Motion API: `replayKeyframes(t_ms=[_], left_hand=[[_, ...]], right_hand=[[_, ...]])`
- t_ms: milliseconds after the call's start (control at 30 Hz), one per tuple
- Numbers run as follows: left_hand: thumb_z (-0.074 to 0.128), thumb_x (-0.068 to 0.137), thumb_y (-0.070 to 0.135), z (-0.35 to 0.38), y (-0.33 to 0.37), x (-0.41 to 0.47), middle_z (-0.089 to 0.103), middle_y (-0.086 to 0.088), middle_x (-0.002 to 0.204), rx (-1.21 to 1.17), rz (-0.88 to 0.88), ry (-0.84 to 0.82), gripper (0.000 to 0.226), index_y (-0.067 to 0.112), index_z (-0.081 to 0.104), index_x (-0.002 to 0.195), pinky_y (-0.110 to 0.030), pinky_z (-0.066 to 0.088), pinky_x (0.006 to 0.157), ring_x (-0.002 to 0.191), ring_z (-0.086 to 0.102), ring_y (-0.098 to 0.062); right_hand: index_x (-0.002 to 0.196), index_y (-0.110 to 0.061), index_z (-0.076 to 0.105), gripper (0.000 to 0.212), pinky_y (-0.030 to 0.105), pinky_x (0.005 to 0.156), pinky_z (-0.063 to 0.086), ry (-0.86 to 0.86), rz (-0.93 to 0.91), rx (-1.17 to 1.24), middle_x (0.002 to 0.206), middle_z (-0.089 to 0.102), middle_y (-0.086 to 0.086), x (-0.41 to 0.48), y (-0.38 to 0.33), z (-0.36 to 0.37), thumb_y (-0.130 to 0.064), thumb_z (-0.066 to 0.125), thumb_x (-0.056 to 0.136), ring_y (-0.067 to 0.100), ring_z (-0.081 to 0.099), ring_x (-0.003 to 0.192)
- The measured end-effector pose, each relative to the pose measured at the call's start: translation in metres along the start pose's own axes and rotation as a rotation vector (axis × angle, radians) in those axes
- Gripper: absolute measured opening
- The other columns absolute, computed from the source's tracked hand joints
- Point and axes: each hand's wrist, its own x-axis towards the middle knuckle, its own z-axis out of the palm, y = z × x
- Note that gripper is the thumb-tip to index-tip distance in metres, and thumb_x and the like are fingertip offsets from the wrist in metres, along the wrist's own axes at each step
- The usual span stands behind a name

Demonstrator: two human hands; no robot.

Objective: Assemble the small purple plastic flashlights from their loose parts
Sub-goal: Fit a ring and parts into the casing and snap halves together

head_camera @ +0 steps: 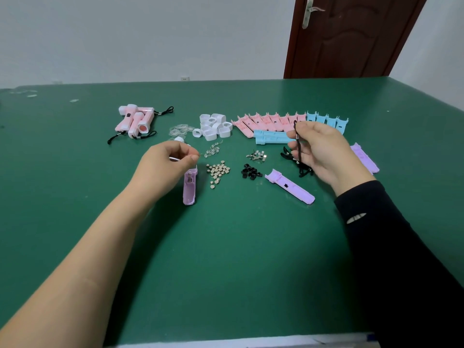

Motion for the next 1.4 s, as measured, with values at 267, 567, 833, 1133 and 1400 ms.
replayKeyframes(t_ms=[267,567,833,1133,1400], left_hand=[[0.066,0.090,0.035,0.003,-0.004,0.003,0.062,0.015,0.083,0.082,-0.057,-0.015,0.009,0.027,0.061,0.091,-0.016,0.039,0.062,0.072,0.056,0.000],[0.066,0.086,0.041,0.014,-0.009,-0.003,0.063,0.008,0.052,0.425,-0.134,-0.079,0.034,0.018,0.043,0.077,-0.025,0.034,0.052,0.061,0.052,-0.002],[0.055,0.091,0.036,0.011,-0.006,0.000,0.062,0.002,0.048,0.460,-0.117,-0.079,0.029,0.016,0.052,0.069,-0.026,0.033,0.049,0.047,0.050,-0.009],[0.051,0.090,0.032,0.008,-0.002,0.001,0.054,0.004,0.041,0.219,-0.118,-0.054,0.036,0.014,0.049,0.060,-0.023,0.036,0.047,0.043,0.042,-0.015],[0.054,0.089,0.040,0.009,0.008,-0.002,0.043,0.005,0.045,-0.207,-0.121,-0.102,0.052,0.018,0.042,0.044,-0.021,0.034,0.050,0.053,0.040,-0.013]], right_hand=[[0.107,-0.022,0.048,0.014,0.020,0.041,0.025,0.069,-0.008,-0.386,0.058,0.036,-0.007,0.004,0.007,0.000,-0.026,0.037,0.101,0.009,0.027,0.043],[0.084,-0.022,0.057,0.016,0.026,0.052,0.031,-0.164,-0.277,-0.894,0.077,0.055,-0.006,-0.010,0.018,0.023,-0.025,0.049,0.097,0.011,0.043,0.061],[0.093,-0.015,0.061,0.017,0.027,0.055,0.034,0.108,-0.313,-0.943,0.076,0.056,-0.004,-0.002,0.014,0.009,-0.026,0.048,0.096,0.018,0.048,0.067],[0.081,-0.018,0.067,0.037,0.024,0.058,0.038,-0.243,-0.095,-1.043,0.078,0.064,-0.001,-0.017,-0.004,-0.006,-0.055,0.070,0.076,0.013,0.053,0.067],[0.055,-0.019,0.029,0.060,0.031,0.052,0.014,-0.347,0.074,-1.289,0.056,0.021,-0.001,-0.024,-0.009,0.000,-0.057,0.072,0.073,0.018,0.022,0.053]])
